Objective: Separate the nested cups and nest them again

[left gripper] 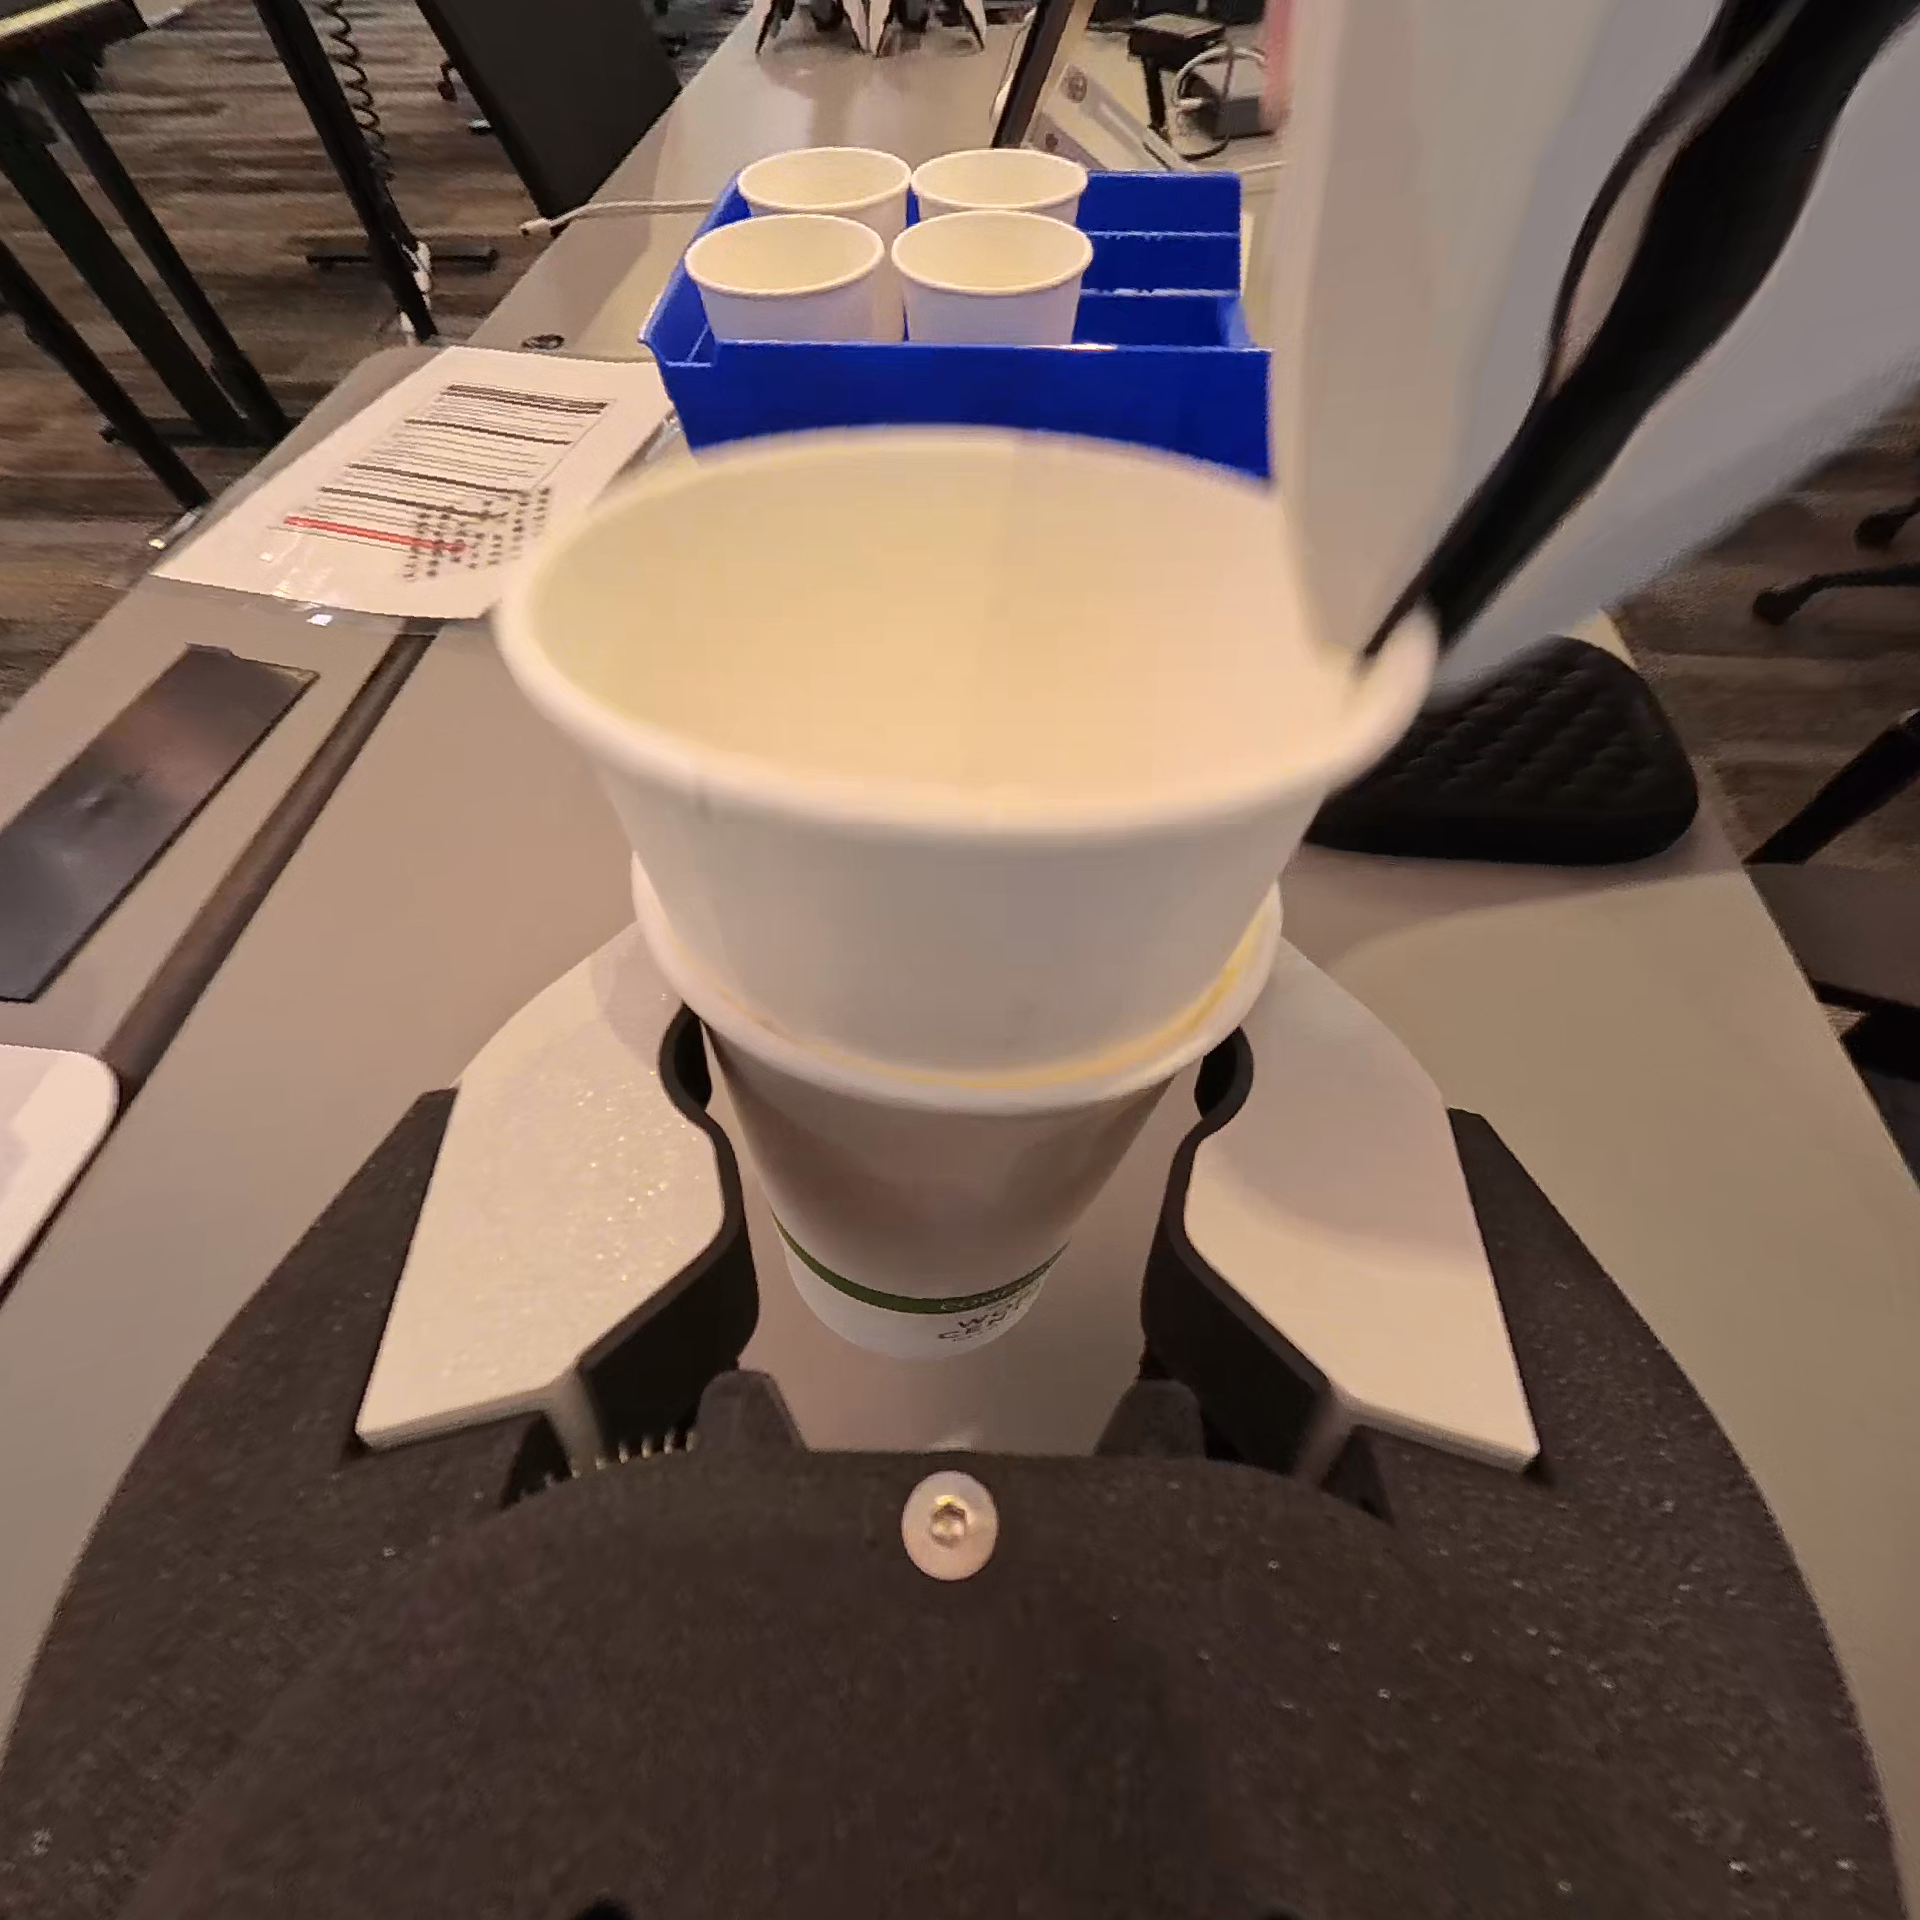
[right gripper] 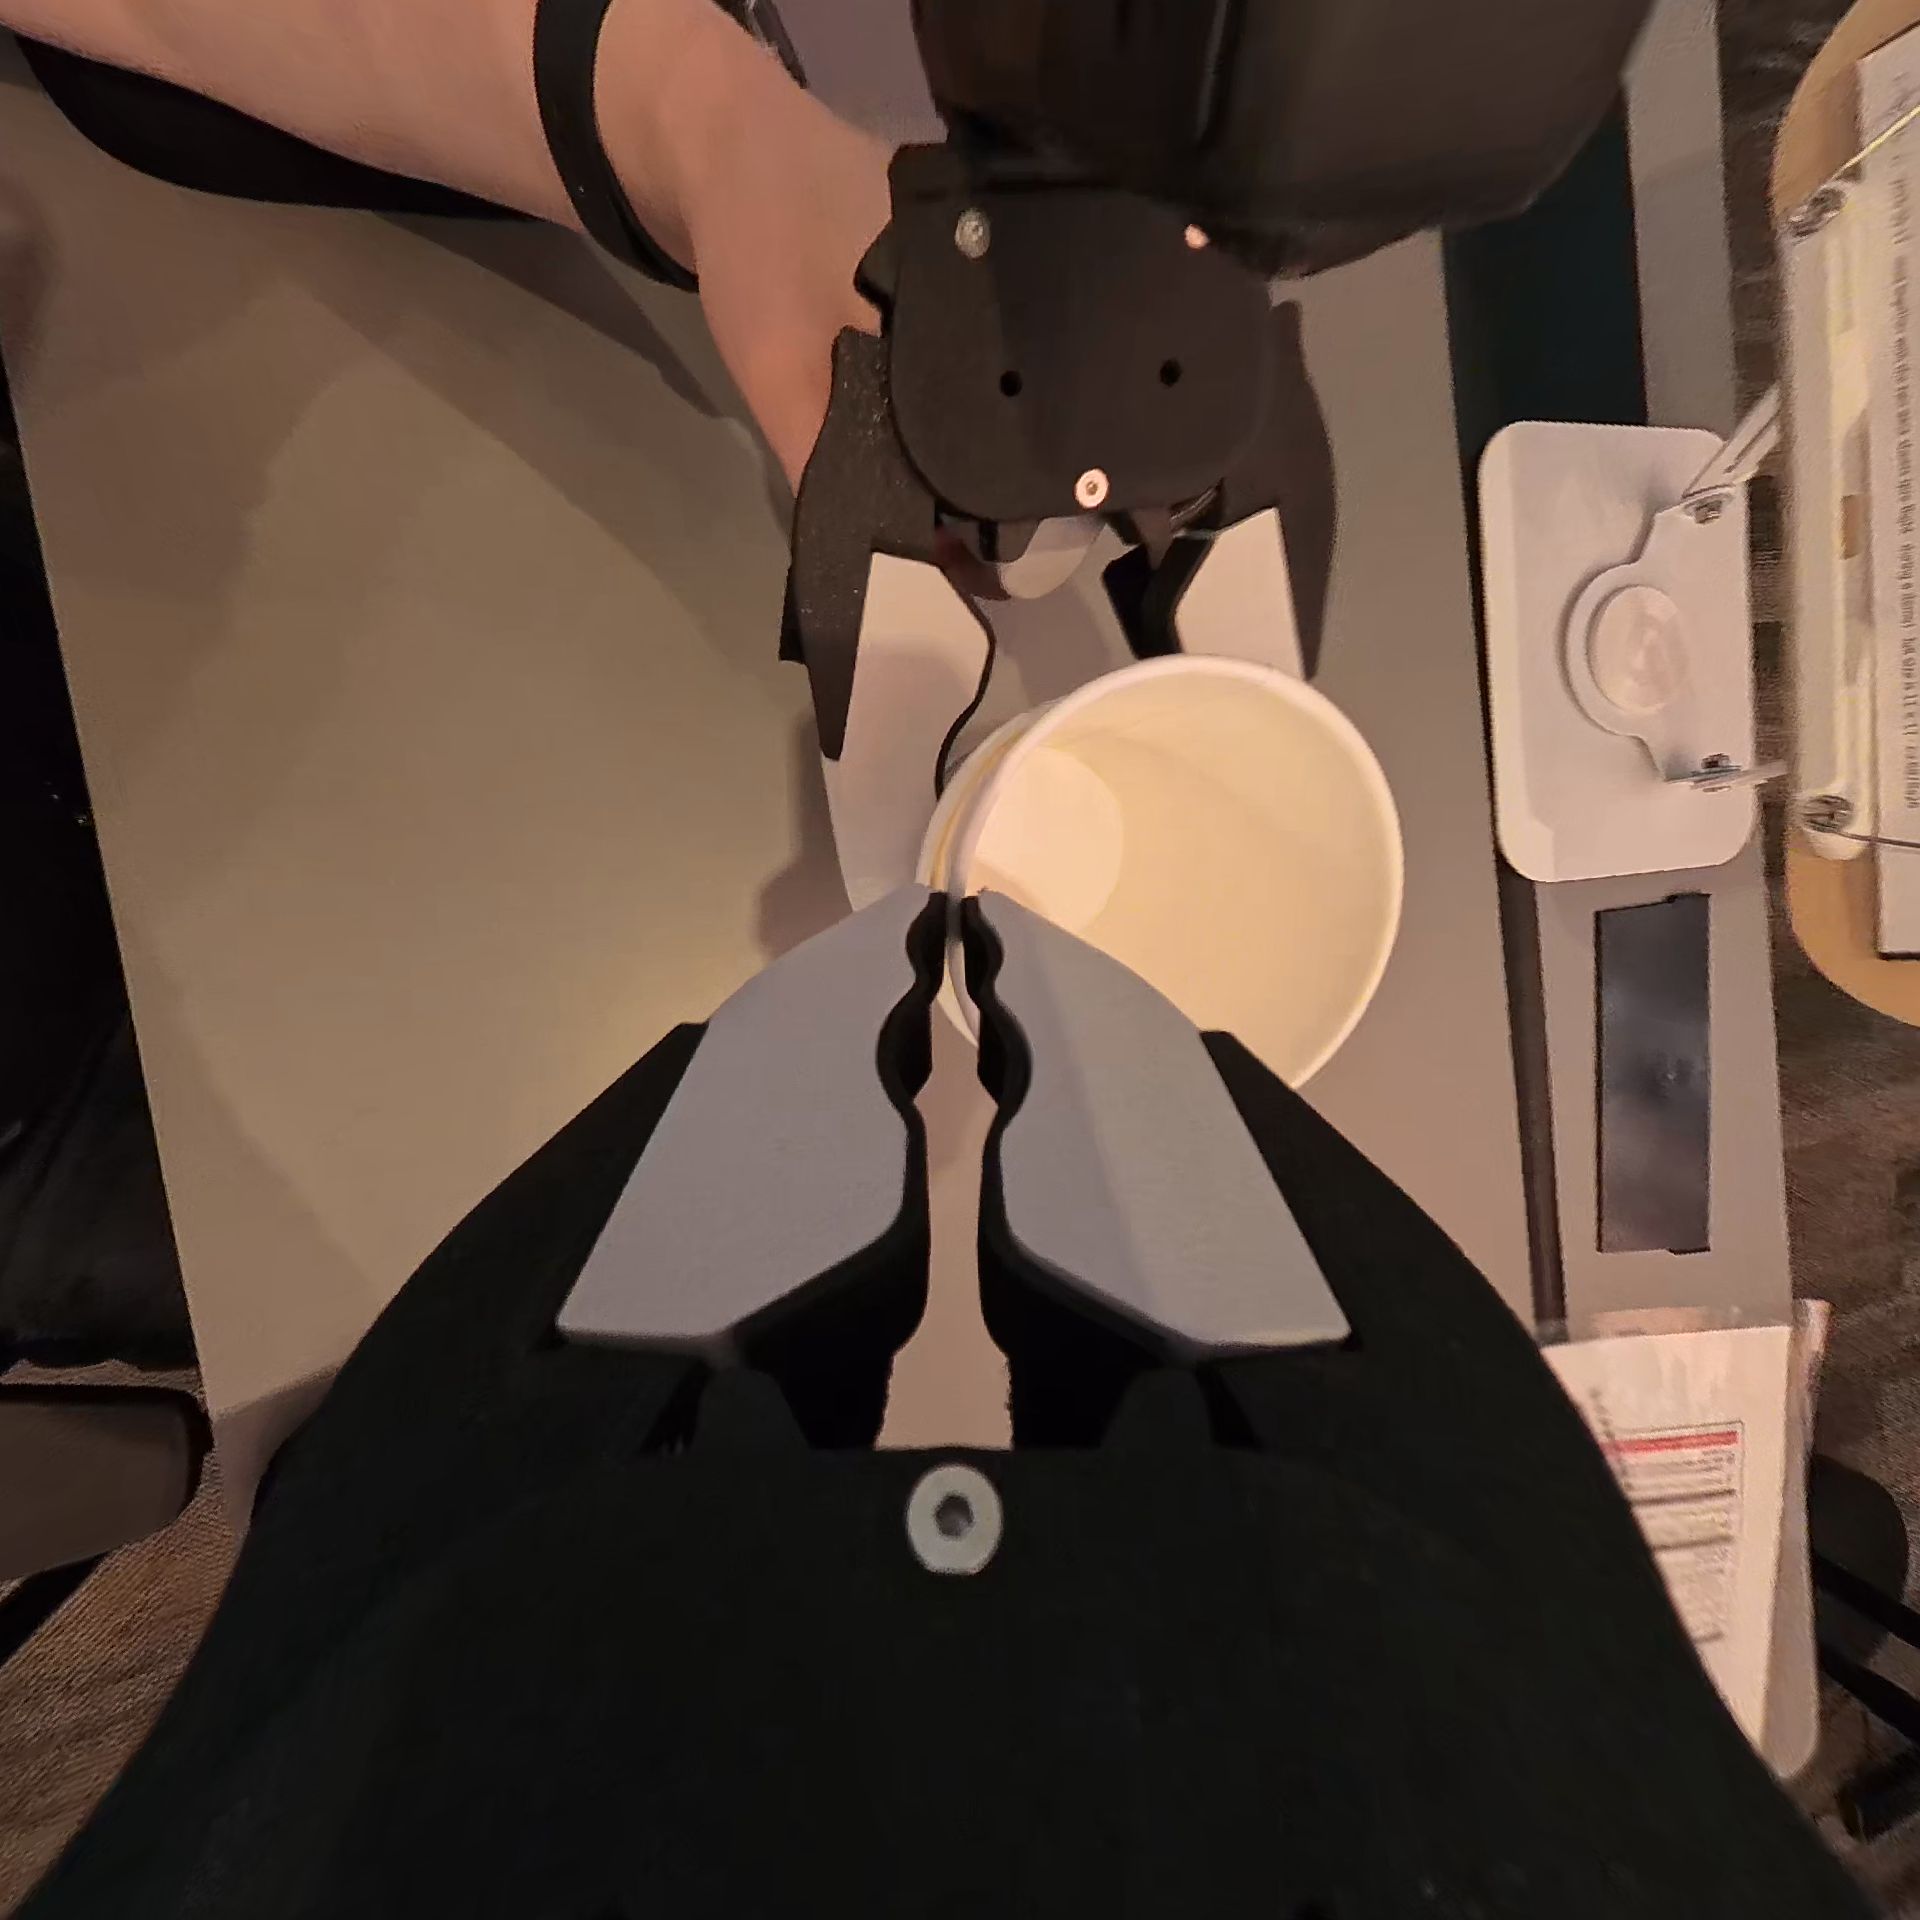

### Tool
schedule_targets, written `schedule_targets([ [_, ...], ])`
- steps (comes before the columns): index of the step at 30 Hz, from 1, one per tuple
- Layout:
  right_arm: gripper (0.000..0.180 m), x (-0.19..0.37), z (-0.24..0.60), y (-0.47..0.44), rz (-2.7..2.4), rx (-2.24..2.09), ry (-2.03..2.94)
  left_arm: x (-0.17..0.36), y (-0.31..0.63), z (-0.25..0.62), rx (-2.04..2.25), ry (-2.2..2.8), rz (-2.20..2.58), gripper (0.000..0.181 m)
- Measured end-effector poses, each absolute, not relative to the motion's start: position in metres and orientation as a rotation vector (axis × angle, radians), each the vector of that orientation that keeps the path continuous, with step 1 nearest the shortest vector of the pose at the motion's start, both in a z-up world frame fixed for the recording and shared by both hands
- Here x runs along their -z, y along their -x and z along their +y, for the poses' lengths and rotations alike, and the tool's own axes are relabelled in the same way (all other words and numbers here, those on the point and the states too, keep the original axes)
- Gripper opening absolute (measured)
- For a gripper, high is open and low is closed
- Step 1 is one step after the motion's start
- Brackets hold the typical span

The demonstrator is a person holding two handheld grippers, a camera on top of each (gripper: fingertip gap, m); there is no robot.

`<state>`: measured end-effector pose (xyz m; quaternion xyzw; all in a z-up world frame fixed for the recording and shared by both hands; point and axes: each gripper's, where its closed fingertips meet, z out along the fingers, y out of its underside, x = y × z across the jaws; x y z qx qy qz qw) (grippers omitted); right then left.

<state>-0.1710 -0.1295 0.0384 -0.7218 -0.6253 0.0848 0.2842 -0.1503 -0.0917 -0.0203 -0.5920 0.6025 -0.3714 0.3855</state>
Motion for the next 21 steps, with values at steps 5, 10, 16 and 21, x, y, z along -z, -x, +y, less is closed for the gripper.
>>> schedule_targets([
  [5, 0.002, -0.08, -0.13, 0.153, -1.606, -0.145, 1.894, 0.027, 0.151, -0.087, 0.909, 1.524, 1.545, 0.093],
  [10, 0.002, -0.129, -0.135, 0.106, -1.466, -0.029, 1.91, 0.032, 0.151, -0.085, 0.906, 1.54, 1.547, 0.093],
  [16, 0.002, -0.153, -0.15, -0.014, -1.179, 0.093, 2.114, 0.034, 0.151, -0.085, 0.904, 1.546, 1.552, 0.093],
  [21, 0.002, -0.136, -0.176, -0.114, -0.913, 0.102, 2.304, 0.035, 0.151, -0.084, 0.906, 1.552, 1.552, 0.093],
])
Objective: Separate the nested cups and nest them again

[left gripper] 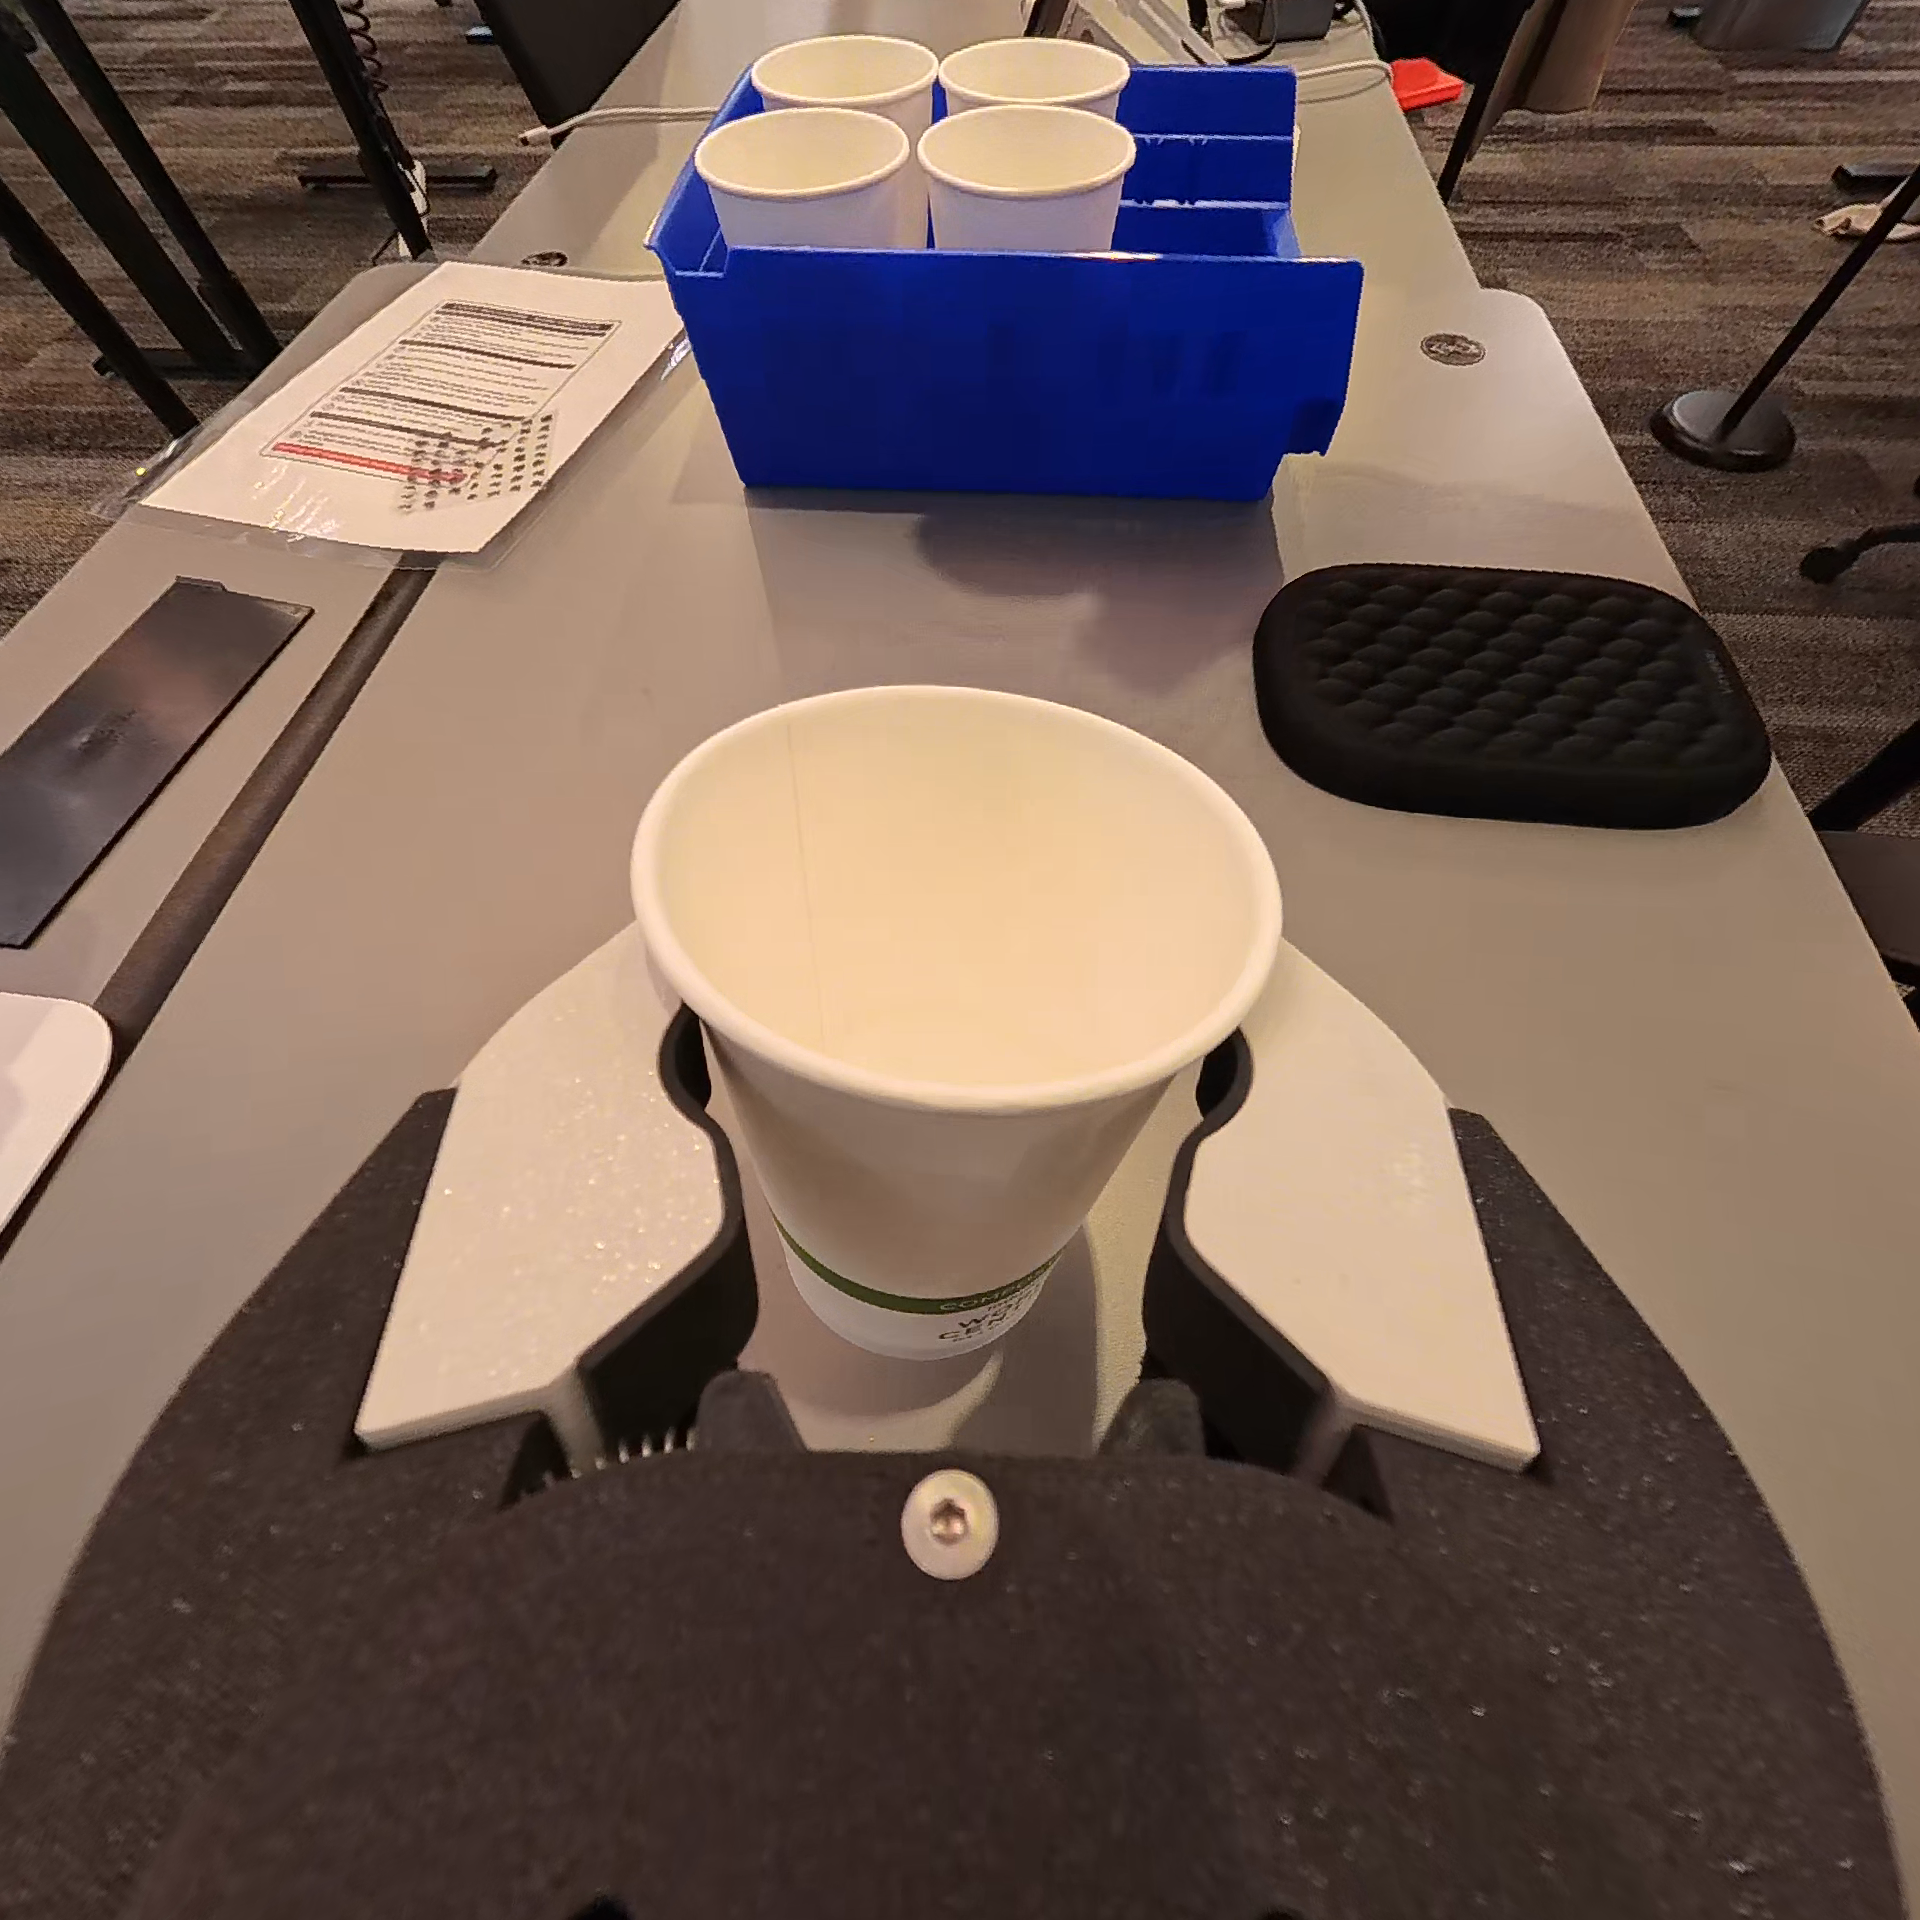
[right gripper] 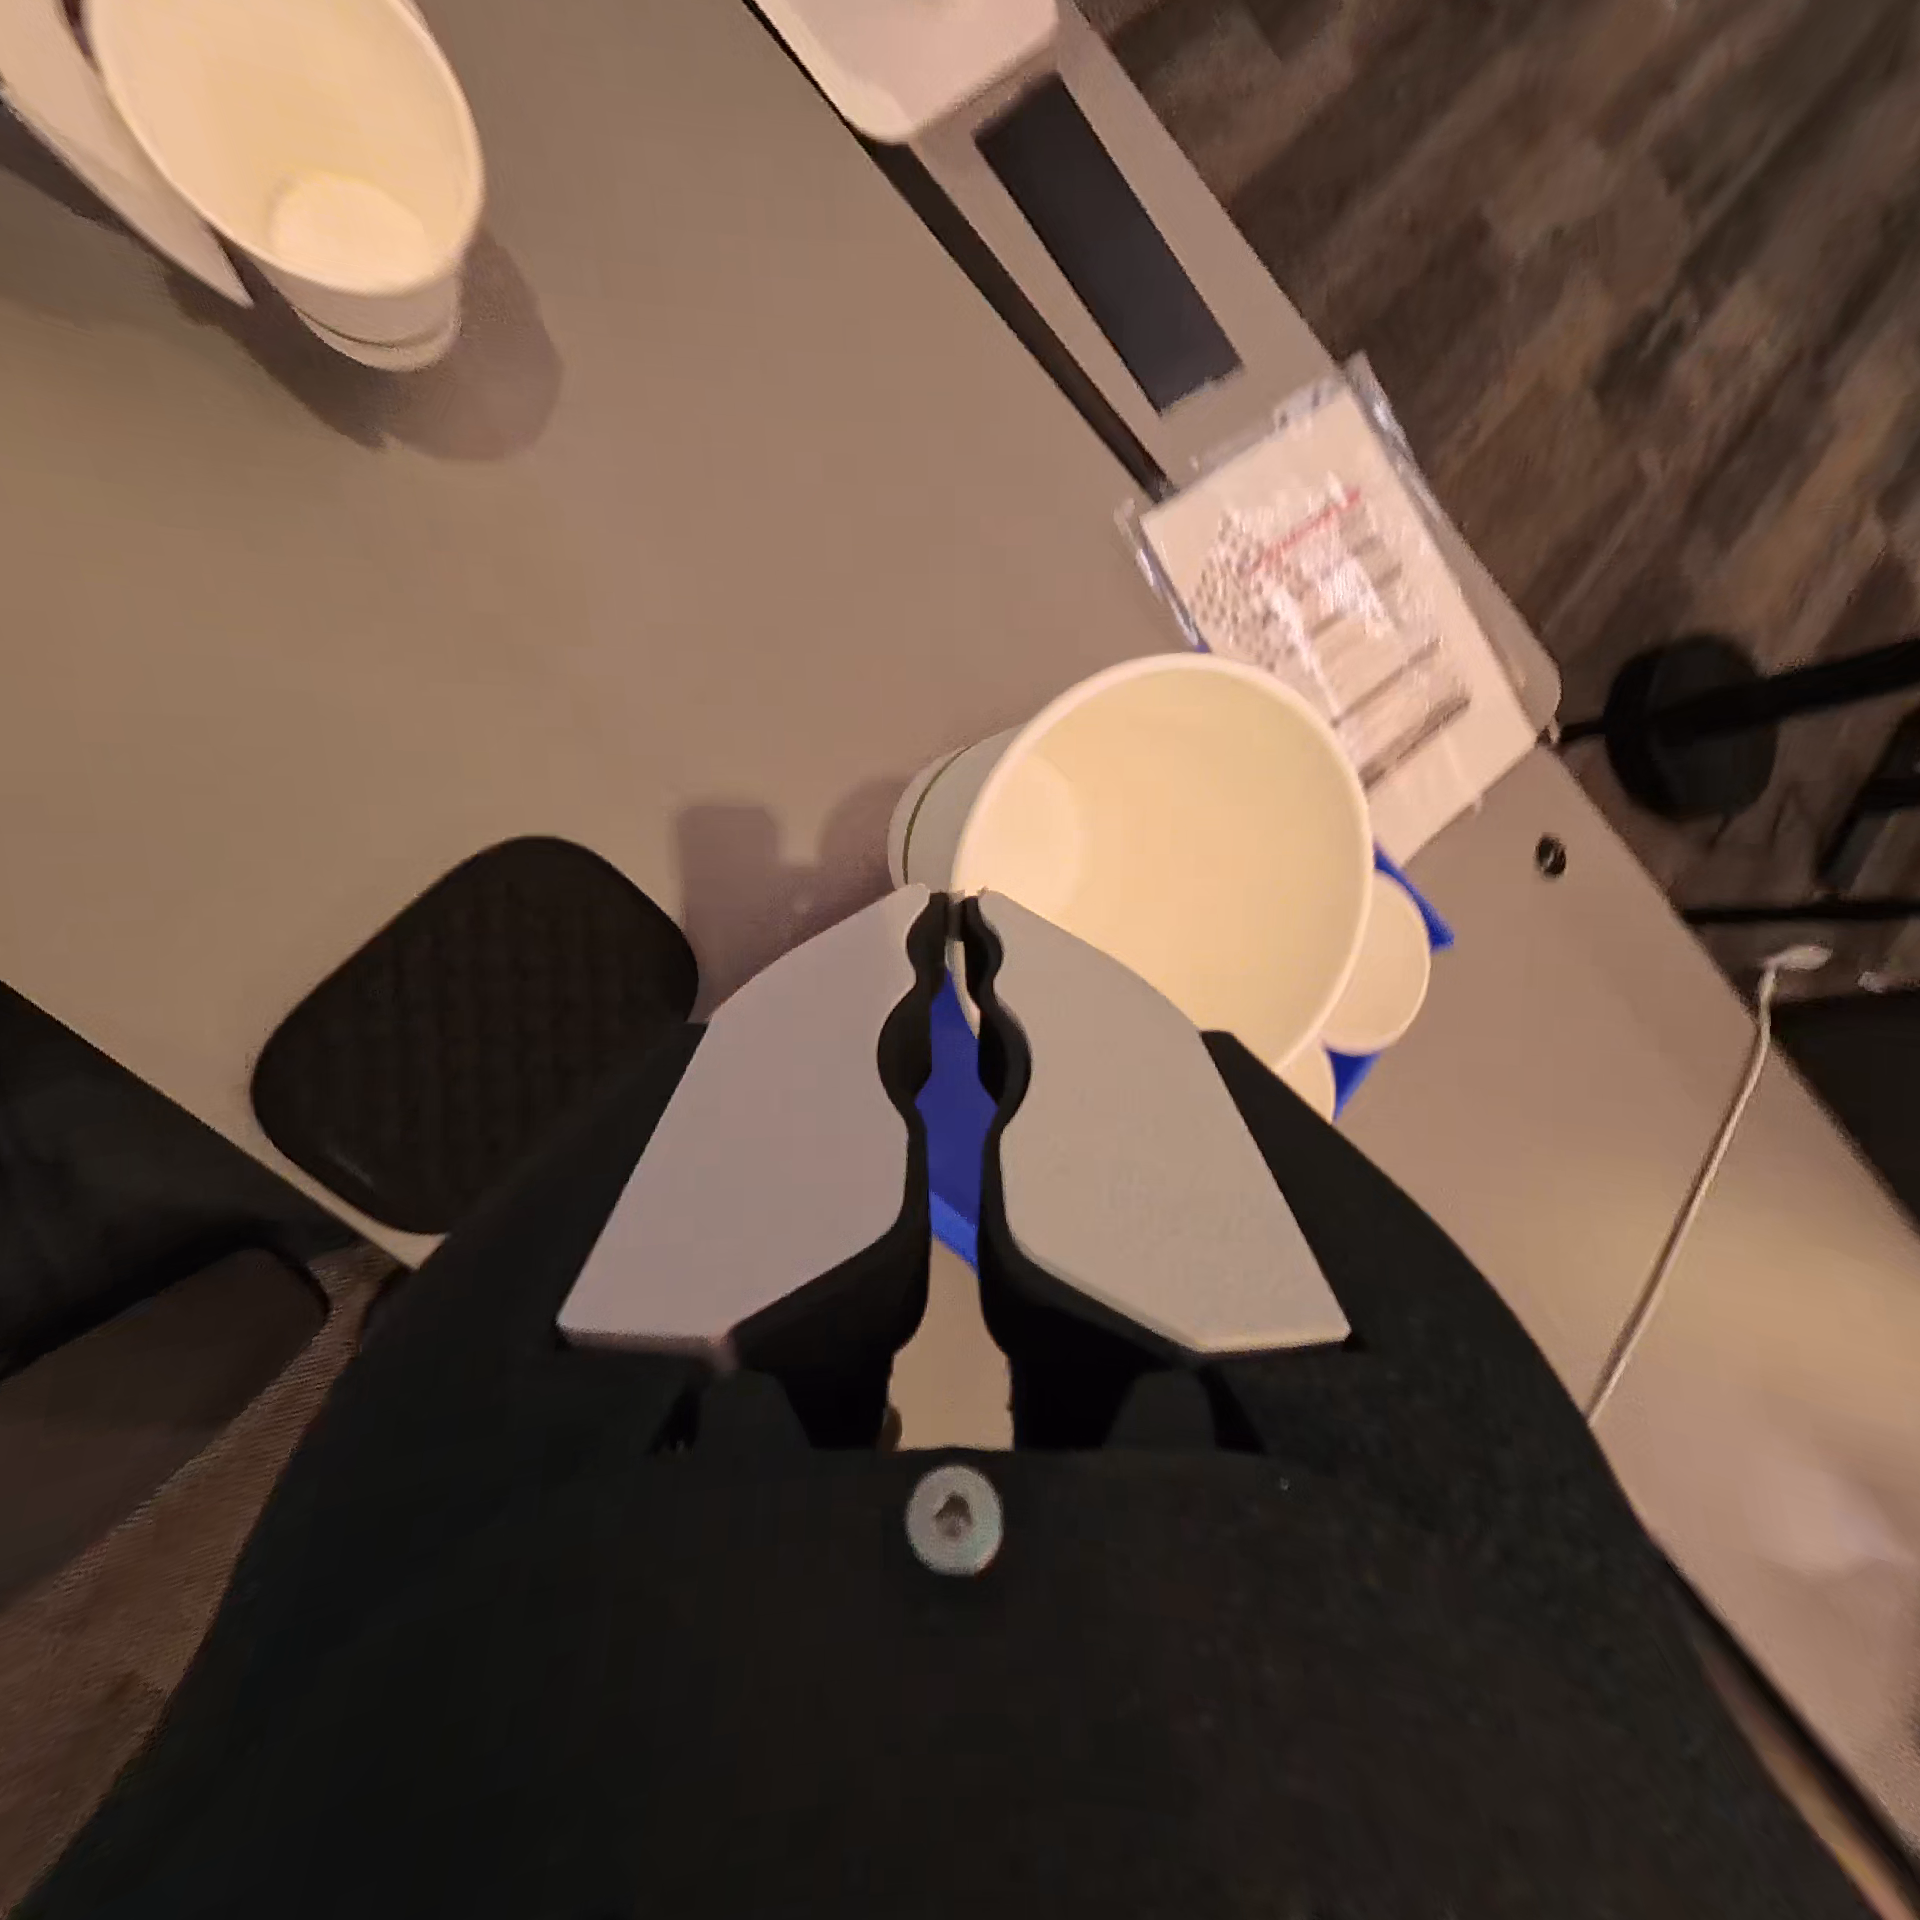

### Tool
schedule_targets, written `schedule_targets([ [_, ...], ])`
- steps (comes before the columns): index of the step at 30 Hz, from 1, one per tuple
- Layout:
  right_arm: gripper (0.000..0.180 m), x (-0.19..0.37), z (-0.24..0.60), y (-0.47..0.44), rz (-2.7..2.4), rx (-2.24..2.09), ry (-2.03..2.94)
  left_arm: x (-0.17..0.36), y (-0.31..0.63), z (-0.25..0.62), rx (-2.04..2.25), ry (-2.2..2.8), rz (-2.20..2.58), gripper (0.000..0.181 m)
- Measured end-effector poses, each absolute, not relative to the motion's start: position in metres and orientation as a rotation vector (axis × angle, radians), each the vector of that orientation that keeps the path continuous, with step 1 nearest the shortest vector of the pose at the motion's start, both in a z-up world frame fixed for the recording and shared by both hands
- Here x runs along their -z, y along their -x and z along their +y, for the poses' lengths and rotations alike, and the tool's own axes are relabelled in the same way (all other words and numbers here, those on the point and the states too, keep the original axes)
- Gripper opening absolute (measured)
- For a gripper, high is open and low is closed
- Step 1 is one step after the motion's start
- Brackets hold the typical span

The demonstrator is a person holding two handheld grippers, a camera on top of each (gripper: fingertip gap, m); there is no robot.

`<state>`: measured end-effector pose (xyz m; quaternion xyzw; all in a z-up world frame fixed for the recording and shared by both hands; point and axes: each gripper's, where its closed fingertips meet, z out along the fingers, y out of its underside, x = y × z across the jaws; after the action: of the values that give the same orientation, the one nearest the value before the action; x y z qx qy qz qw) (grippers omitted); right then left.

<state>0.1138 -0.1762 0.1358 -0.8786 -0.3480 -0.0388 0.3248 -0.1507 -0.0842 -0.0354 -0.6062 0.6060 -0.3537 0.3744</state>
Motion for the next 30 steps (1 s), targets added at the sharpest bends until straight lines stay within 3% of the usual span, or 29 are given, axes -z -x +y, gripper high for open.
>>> schedule_targets([
  [13, 0.002, -0.056, -0.218, -0.248, -0.501, 0.251, 2.56, 0.041, 0.15, -0.083, 0.898, 1.564, 1.561, 0.093],
  [30, 0.002, 0.044, -0.216, -0.266, -0.525, 0.387, 2.692, 0.043, 0.15, -0.085, 0.888, 1.563, 1.577, 0.093],
])
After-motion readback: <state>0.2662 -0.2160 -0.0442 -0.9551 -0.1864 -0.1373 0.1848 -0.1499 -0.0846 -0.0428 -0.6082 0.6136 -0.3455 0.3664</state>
